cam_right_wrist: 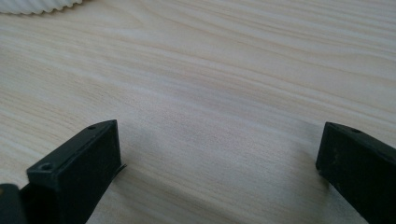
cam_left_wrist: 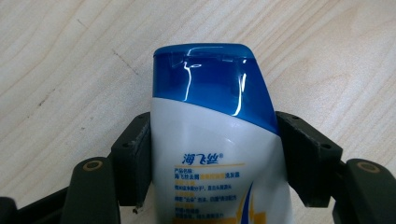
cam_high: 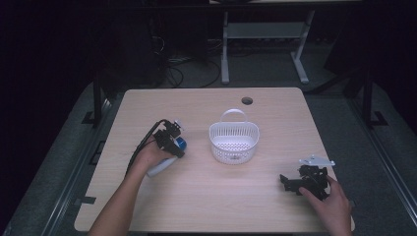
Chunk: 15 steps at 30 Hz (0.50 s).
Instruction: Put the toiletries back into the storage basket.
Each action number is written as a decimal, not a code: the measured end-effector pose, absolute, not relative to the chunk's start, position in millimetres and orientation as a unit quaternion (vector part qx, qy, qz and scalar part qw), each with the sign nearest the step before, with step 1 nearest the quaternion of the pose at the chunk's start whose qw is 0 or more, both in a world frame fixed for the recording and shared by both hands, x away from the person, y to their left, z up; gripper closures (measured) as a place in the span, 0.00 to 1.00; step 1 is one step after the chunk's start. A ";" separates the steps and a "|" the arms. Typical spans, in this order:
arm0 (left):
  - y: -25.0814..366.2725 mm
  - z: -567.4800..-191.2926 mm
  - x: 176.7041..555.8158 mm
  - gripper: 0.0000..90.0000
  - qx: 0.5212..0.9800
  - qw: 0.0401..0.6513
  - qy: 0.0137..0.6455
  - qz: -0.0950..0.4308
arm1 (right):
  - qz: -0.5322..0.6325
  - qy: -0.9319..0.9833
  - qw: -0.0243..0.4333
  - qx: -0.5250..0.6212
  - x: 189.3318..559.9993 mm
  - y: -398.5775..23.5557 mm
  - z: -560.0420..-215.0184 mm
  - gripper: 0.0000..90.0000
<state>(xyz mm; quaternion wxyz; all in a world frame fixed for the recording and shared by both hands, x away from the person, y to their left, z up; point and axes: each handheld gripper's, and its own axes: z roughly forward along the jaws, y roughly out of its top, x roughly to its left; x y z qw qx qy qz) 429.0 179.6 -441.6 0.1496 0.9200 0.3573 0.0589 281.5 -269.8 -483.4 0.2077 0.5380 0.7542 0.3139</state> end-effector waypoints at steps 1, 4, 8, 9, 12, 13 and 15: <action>179.8 -441.5 429.2 0.38 0.920 0.150 0.357 0.059 | 0.314 0.754 0.208 0.538 281.5 -269.8 -483.4 0.00; 180.4 -441.2 429.2 0.39 0.921 0.149 0.355 0.063 | 0.314 0.754 0.208 0.538 281.5 -269.8 -483.4 0.00; 183.9 -437.5 428.3 0.39 0.919 0.162 0.354 0.064 | 0.314 0.754 0.208 0.538 281.5 -269.8 -483.4 0.00; 184.7 -436.4 427.6 0.39 0.917 0.168 0.355 0.065 | 0.314 0.754 0.208 0.538 281.5 -269.8 -483.4 0.00; 188.0 -432.6 426.3 0.39 0.915 0.180 0.355 0.065 | 0.314 0.754 0.208 0.538 281.5 -269.8 -483.4 0.00; 188.0 -432.6 426.3 0.39 0.915 0.180 0.355 0.065 | 0.314 0.754 0.208 0.538 281.5 -269.8 -483.4 0.00; 191.7 -429.0 424.7 0.39 0.912 0.193 0.358 0.063 | 0.314 0.754 0.208 0.538 281.5 -269.8 -483.4 0.00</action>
